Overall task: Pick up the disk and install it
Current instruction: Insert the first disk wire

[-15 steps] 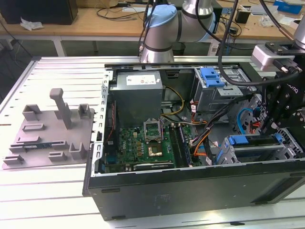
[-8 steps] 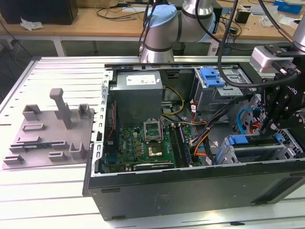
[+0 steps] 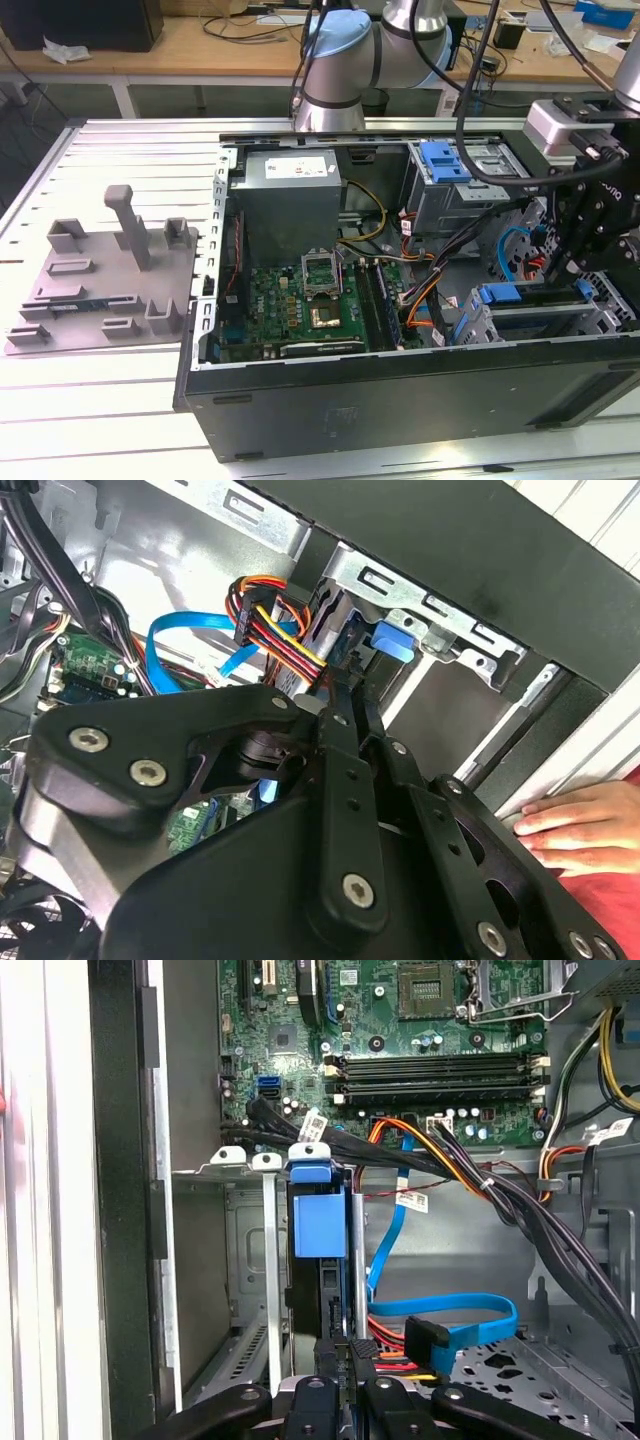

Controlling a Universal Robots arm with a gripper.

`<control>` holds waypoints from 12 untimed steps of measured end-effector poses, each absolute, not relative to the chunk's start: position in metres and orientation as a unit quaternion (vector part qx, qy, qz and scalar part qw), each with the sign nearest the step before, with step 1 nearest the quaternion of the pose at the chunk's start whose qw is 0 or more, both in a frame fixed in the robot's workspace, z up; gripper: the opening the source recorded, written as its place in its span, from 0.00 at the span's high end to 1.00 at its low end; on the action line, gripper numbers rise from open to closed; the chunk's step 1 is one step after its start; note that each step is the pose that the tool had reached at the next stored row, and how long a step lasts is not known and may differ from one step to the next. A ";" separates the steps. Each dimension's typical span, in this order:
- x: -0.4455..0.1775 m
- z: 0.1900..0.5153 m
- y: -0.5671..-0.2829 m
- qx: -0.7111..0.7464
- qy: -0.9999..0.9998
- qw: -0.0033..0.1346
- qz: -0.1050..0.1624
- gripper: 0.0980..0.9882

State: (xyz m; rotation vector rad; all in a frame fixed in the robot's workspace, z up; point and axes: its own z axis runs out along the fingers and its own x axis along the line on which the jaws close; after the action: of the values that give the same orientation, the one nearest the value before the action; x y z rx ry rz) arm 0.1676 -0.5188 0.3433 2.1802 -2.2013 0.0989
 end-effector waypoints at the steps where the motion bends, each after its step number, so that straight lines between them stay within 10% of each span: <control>1: 0.168 0.343 -0.519 0.703 -0.710 0.021 0.032 0.92; 12: 0.168 0.338 -0.519 0.703 -0.710 0.021 0.032 0.92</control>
State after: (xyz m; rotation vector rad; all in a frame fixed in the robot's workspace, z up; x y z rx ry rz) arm 0.1676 -0.5188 0.3383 2.1803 -2.2012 0.0991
